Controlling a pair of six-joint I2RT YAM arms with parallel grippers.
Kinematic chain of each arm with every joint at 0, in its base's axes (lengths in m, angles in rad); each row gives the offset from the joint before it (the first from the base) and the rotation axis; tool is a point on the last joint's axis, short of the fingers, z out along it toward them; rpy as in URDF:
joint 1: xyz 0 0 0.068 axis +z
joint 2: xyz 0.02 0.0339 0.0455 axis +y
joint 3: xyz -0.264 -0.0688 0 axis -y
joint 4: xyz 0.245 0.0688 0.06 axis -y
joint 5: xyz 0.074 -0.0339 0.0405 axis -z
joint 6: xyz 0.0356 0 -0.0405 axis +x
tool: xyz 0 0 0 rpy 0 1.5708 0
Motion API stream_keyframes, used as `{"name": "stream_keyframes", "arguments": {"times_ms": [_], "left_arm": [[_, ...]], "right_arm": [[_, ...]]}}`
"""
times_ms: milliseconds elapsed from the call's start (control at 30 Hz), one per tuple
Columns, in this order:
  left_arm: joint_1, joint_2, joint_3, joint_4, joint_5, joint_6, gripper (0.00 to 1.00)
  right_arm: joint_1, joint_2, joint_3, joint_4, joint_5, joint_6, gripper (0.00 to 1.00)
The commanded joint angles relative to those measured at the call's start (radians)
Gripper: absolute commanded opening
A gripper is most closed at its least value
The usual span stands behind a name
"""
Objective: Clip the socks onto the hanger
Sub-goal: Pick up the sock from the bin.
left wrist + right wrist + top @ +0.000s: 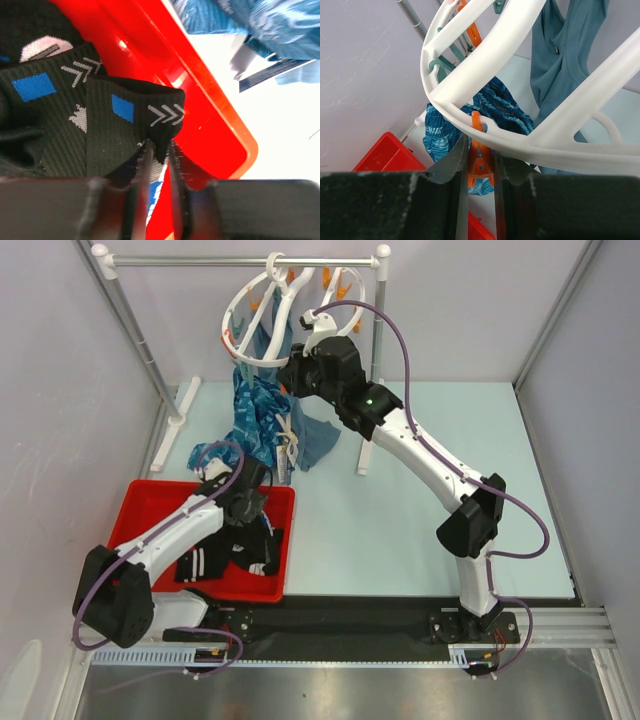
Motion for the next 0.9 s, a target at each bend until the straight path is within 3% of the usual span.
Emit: {"name": "stream_keyframes", "arguments": {"times_ms": [0,33,67,167,233,400,667,867], "left_arm": [[-0.005,-0.051,-0.014,0.034,-0.030,0.052,0.18],[-0.005,-0.069,-0.016,0.038,-0.026,0.074,0.02],[-0.005,-0.080,-0.022,0.044,-0.018,0.092,0.00],[-0.005,-0.162,-0.049,0.099,0.034,0.192,0.00],[-0.005,-0.229,-0.078,0.213,0.106,0.337,0.00],[-0.007,-0.471,-0.212,0.557,0.372,0.468,0.00],[-0.010,-0.398,-0.033,0.636,0.574,0.762,0.00],[-0.010,-0.310,0.058,0.609,0.468,0.841,0.00]], "right_arm": [[0.005,-0.037,0.010,0.031,-0.012,-0.001,0.00],[0.005,-0.037,0.011,0.031,-0.012,-0.001,0.00],[0.005,-0.040,0.011,0.032,-0.015,-0.001,0.00],[0.006,-0.042,0.011,0.031,-0.015,-0.001,0.00],[0.006,-0.043,0.010,0.028,-0.018,-0.002,0.00],[0.006,-0.048,0.011,0.023,-0.034,-0.001,0.00],[0.006,-0.059,0.011,0.028,-0.041,0.047,0.00],[0.017,-0.057,0.027,0.009,-0.008,0.059,0.00]]}}
